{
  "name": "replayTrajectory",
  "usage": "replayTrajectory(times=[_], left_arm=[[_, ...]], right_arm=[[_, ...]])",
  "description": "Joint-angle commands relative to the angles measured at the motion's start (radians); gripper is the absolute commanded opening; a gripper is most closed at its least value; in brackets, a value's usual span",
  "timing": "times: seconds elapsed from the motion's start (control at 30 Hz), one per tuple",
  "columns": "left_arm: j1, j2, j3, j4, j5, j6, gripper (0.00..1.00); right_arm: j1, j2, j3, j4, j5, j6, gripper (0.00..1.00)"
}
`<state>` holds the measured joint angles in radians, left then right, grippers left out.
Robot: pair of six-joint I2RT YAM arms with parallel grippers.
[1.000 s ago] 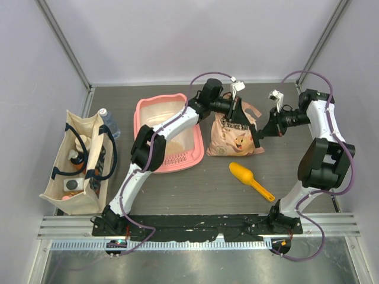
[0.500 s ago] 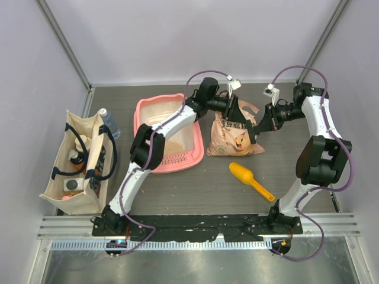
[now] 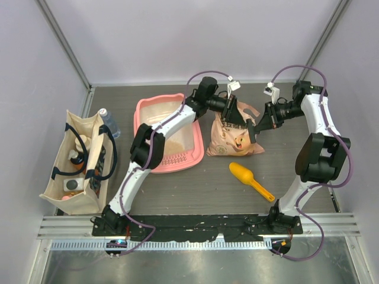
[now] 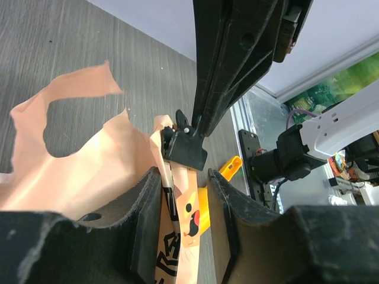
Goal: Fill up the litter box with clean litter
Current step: Pick up the clamp at the center of the board.
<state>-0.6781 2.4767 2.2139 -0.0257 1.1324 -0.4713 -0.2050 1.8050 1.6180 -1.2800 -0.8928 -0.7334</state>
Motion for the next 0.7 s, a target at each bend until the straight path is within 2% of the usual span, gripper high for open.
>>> replayTrajectory(times=[0.0,0.17,0.3,0.47,0.53,0.67], left_arm=[[-0.014,0.004,0.075,0.001,0.087,-0.026,0.39],[-0.035,0.013,0.075,-0.002,0.009,-0.007,0.34],[-0.037,0.011,0.058,-0.003,-0.023,0.013,0.20],[-0.038,0.005,0.043,0.006,-0.016,0.008,0.10],[-0.038,0.005,0.030,0.056,-0.005,-0.036,0.13],[-0.044,0.005,0.021,0.095,-0.005,-0.061,0.29]], right_arm=[[-0.001,0.024,0.051,0.120,0.081,-0.008,0.01],[0.039,0.013,0.031,0.122,0.083,-0.031,0.01],[0.052,0.013,0.028,0.117,0.083,-0.040,0.02],[0.053,0.010,0.029,0.128,0.083,-0.041,0.02],[0.055,0.013,0.031,0.131,0.083,-0.037,0.01],[0.062,0.020,0.034,0.149,0.077,-0.011,0.01]])
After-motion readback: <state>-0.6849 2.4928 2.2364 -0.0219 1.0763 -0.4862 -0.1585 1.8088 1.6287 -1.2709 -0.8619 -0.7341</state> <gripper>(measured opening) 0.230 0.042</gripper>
